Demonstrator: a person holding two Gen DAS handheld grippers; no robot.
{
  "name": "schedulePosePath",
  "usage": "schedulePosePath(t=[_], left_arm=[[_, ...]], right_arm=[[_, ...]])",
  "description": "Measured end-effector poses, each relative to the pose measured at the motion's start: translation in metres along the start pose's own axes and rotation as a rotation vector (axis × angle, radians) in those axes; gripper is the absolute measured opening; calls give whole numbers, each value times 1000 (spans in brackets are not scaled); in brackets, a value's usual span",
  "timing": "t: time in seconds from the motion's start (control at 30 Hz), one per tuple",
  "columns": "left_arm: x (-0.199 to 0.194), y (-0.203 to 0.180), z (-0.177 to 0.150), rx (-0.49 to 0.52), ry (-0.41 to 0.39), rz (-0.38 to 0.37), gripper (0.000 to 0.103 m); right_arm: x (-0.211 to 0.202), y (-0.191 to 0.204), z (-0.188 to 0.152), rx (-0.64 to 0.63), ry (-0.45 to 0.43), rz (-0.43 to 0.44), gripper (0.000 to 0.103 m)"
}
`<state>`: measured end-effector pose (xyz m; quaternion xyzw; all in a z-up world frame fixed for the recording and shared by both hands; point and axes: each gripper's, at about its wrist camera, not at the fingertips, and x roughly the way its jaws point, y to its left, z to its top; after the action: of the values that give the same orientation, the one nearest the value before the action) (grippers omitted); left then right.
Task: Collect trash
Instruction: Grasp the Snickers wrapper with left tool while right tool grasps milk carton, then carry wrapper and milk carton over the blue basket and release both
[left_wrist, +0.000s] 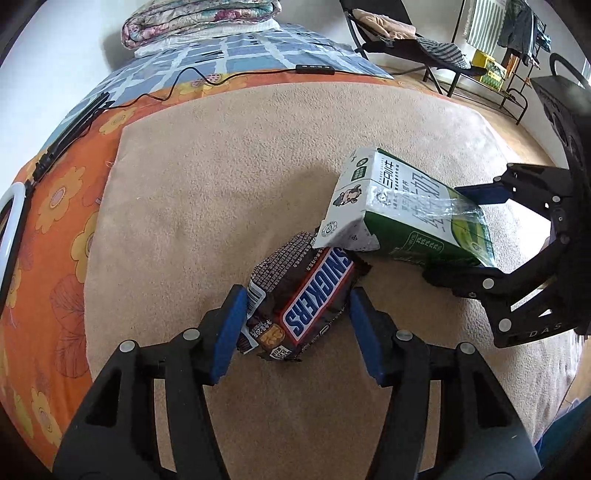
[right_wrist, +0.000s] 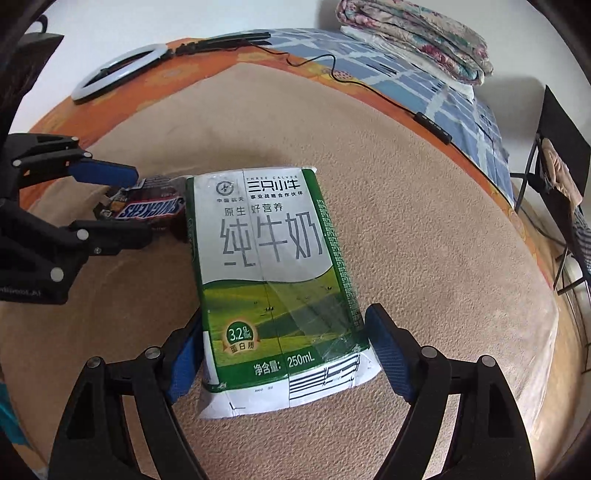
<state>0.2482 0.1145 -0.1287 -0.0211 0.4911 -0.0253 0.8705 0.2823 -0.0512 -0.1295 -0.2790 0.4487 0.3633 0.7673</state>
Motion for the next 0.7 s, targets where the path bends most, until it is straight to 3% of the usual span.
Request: schedulePosePath(t=[0.1, 0.27, 0.37, 0.7], left_arm=[[-1, 1, 0, -9, 0, -5, 41], [-6, 3, -2, -31, -4, 5, 26], [-12, 4, -4, -50, -7, -3, 21], [-54, -14, -17, -27, -32, 0, 21]], right_arm=[[4, -12, 5, 90, -2, 66, 82], [-2, -21, -2, 190, -25, 133, 80], [-10, -22, -10, 213, -42, 130, 80], [-62, -16, -28, 244, -127, 72, 80]])
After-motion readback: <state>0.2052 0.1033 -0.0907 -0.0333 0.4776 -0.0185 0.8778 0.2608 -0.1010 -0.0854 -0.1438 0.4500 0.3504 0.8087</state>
